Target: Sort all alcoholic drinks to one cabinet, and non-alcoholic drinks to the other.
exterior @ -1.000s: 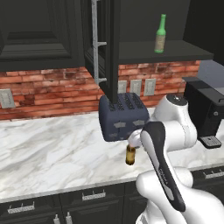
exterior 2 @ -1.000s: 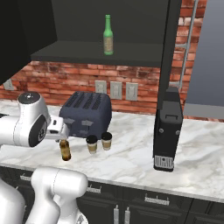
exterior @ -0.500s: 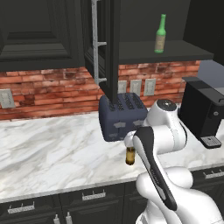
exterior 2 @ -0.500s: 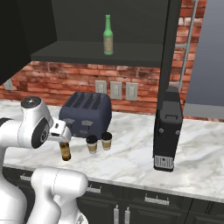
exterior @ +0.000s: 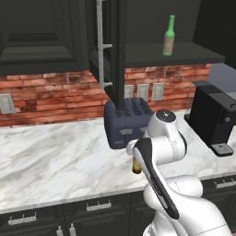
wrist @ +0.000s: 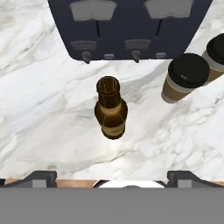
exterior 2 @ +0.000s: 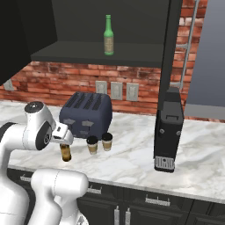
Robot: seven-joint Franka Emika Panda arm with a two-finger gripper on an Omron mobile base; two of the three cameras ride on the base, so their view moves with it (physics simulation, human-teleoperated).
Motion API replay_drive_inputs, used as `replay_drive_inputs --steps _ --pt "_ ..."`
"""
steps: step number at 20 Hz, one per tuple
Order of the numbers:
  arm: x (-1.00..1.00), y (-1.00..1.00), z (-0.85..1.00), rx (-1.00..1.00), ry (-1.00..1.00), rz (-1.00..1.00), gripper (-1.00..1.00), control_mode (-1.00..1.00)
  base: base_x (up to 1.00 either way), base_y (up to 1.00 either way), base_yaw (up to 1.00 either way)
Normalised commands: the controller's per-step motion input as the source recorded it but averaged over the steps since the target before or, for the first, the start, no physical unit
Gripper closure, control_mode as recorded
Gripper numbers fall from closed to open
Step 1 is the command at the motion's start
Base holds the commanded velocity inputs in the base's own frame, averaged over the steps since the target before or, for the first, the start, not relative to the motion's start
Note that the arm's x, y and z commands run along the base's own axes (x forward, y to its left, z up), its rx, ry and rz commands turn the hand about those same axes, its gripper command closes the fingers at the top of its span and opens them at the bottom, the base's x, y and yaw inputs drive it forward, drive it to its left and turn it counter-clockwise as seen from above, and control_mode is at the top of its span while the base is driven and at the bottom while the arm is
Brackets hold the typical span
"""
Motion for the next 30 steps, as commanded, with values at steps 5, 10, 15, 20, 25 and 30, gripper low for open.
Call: replay_drive_inputs --steps 5,10,15,20,25,30 --pt "0.2 0.08 -0.18 0.0 0.0 -0.04 -1.0 -1.0 0.0 0.0 0.0" --pt "0.14 0.07 -0.14 0.0 -0.01 -0.02 -1.0 -1.0 0.0 0.0 0.0" --pt "0.16 0.0 -0.13 0.0 -0.02 -0.02 -1.0 -1.0 0.0 0.0 0.0" --pt "0.17 0.0 -0.09 0.0 0.0 -0.02 -1.0 -1.0 0.0 0.0 0.0" --pt "0.18 0.0 -0.1 0.0 0.0 -0.02 -1.0 -1.0 0.0 0.0 0.0" --pt "0.15 0.0 -0.07 0.0 0.0 -0.02 -1.0 -1.0 0.0 0.0 0.0"
